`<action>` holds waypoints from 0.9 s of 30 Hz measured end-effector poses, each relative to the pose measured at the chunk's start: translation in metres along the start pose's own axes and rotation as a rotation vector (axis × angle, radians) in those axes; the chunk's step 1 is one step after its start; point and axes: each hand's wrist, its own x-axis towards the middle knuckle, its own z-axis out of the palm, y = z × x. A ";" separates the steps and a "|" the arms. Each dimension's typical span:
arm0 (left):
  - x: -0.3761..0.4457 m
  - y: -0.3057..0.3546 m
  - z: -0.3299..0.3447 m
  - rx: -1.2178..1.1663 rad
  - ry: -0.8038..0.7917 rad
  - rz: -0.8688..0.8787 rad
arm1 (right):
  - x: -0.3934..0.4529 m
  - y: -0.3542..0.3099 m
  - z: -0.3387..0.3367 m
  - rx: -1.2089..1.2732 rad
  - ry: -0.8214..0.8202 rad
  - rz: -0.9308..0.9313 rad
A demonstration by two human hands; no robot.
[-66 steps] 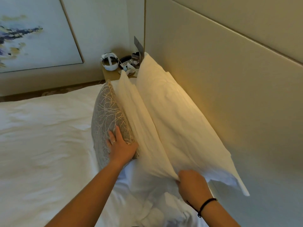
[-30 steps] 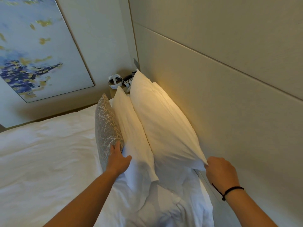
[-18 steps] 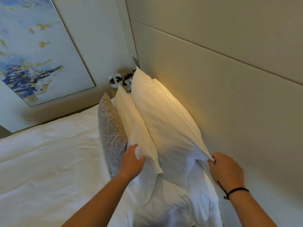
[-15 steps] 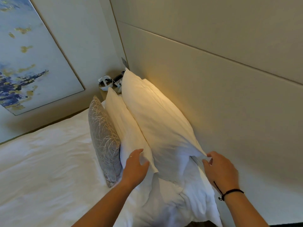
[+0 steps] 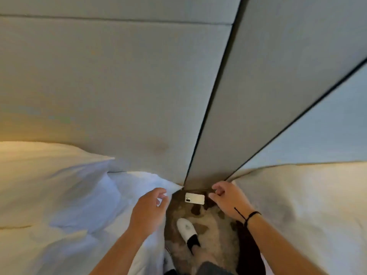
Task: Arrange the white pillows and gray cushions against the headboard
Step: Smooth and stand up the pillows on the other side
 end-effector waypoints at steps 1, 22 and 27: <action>0.004 0.003 0.015 0.004 -0.071 0.029 | -0.020 0.026 -0.004 0.023 0.031 0.073; -0.207 0.224 0.283 0.287 -0.761 0.662 | -0.415 0.332 0.043 0.583 0.625 0.726; -0.326 0.277 0.369 0.308 -0.835 0.748 | -0.529 0.432 0.064 0.708 0.763 0.820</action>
